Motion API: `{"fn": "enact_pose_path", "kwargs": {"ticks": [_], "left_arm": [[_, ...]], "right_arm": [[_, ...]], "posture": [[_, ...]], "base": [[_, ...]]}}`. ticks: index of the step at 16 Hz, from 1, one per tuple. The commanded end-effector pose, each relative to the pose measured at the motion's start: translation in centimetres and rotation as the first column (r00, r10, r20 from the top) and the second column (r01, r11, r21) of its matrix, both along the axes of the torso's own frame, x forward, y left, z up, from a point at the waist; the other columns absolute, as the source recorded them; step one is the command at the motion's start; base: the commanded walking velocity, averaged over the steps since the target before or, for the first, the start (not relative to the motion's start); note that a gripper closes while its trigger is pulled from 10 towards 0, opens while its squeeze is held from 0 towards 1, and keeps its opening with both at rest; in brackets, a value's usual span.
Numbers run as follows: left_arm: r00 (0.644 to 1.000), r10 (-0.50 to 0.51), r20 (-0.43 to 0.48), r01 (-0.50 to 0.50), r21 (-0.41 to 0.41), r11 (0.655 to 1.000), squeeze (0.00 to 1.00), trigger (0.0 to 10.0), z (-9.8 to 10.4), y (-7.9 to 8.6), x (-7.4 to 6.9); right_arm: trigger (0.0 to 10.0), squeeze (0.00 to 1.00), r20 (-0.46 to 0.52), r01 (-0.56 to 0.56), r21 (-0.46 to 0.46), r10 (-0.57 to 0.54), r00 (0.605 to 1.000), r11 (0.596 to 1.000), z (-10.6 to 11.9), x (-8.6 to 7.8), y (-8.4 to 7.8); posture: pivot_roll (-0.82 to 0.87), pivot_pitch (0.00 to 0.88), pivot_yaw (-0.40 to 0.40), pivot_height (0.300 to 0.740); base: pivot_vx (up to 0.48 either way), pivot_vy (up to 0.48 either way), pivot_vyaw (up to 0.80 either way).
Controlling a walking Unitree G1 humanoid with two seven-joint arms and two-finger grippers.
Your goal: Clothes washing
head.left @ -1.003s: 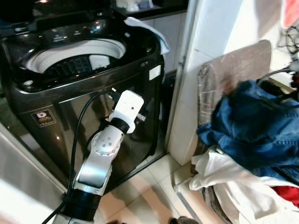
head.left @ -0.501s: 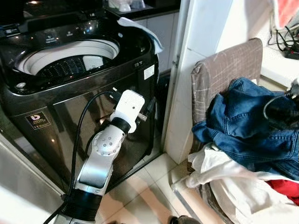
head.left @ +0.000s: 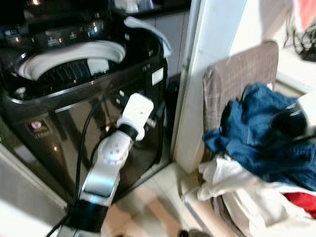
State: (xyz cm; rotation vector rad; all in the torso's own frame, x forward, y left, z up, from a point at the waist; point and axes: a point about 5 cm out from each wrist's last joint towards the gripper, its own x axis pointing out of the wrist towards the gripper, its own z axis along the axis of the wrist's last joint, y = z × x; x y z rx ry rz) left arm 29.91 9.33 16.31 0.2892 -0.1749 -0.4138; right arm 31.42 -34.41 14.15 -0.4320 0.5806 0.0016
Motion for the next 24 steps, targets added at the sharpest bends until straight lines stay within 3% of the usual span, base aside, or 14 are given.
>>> {"fn": "enact_pose_path", "kwargs": {"ticks": [1,5,6,8,10,11,13,14,18,21,22,24], "left_arm": [[1.000,-0.005,0.010,0.005,-0.004,1.000,0.00,10.0,0.4,-0.2,0.2],[1.000,0.001,0.012,-0.001,-0.002,1.000,0.00,10.0,0.4,-0.1,0.2],[1.000,0.006,0.014,-0.006,0.001,1.000,0.00,10.0,0.5,0.0,0.2],[1.000,0.012,0.016,-0.012,0.004,1.000,0.00,10.0,0.5,0.1,0.2],[1.000,0.016,0.019,-0.016,0.006,1.000,0.00,10.0,0.5,0.2,0.1],[1.000,0.018,0.020,-0.018,0.009,1.000,0.00,10.0,0.5,0.2,0.1],[1.000,0.019,0.019,-0.020,0.010,1.000,0.00,10.0,0.4,0.2,0.0],[1.000,0.018,0.016,-0.018,0.012,1.000,0.00,10.0,0.3,0.1,0.0],[1.000,0.010,0.013,-0.010,0.014,1.000,0.00,10.0,0.1,-0.1,-0.2],[1.000,0.007,0.015,-0.007,0.007,1.000,0.00,10.0,0.3,-0.3,-0.1],[1.000,0.004,0.017,-0.004,0.009,1.000,0.00,10.0,0.3,-0.4,-0.1],[1.000,0.002,0.017,-0.002,0.014,1.000,0.00,10.0,0.2,-0.2,-0.1]], "right_arm": [[10.0,0.00,-0.025,0.000,0.011,0.001,1.000,1.000,-1.1,0.0,0.5],[10.0,0.00,-0.106,0.011,0.252,0.017,0.994,0.968,-5.5,0.2,4.2],[0.0,0.00,-0.088,0.023,0.291,0.003,0.996,0.956,-6.0,0.6,5.2],[0.0,0.00,-0.049,0.025,0.323,-0.010,0.999,0.946,-6.0,1.2,5.9],[0.0,0.00,0.002,0.020,0.295,-0.022,1.000,0.955,-5.6,1.9,6.9],[0.0,0.00,0.084,0.008,0.263,-0.031,0.996,0.965,-4.6,2.6,7.9],[0.0,0.00,0.157,-0.002,0.266,-0.041,0.987,0.964,-3.8,3.1,8.7],[0.0,0.00,0.253,-0.039,0.251,-0.027,0.967,0.967,-2.3,3.5,10.3],[0.0,0.00,0.327,-0.101,0.279,0.005,0.945,0.955,-0.1,3.8,12.4],[0.0,0.00,0.332,-0.099,0.293,-0.004,0.943,0.951,0.1,3.6,12.7],[0.0,0.00,0.365,-0.110,0.289,-0.004,0.931,0.951,1.0,3.6,13.0],[0.0,0.00,0.501,-0.153,0.269,-0.003,0.865,0.951,5.3,4.3,13.8]], "posture": [[-0.14,0.000,0.007,0.723],[-0.13,0.000,0.001,0.723],[-0.12,0.000,-0.002,0.723],[-0.11,0.000,-0.003,0.723],[-0.11,0.000,-0.008,0.723],[-0.11,0.000,-0.010,0.723],[-0.11,0.000,-0.012,0.723],[-0.11,0.000,-0.015,0.723],[-0.11,0.000,-0.019,0.723],[-0.11,0.000,-0.019,0.723],[-0.11,0.000,-0.016,0.723],[-0.11,0.000,-0.011,0.723]], "base": [[0.000,0.000,0.00],[0.000,0.000,0.00],[0.000,0.000,0.00],[0.000,0.000,0.00],[0.000,0.000,0.00],[0.000,0.000,0.00],[0.000,0.000,0.00],[0.000,0.000,0.00],[0.000,0.000,0.00],[0.000,0.000,0.00],[0.000,0.000,0.00],[0.000,0.000,0.00]]}}
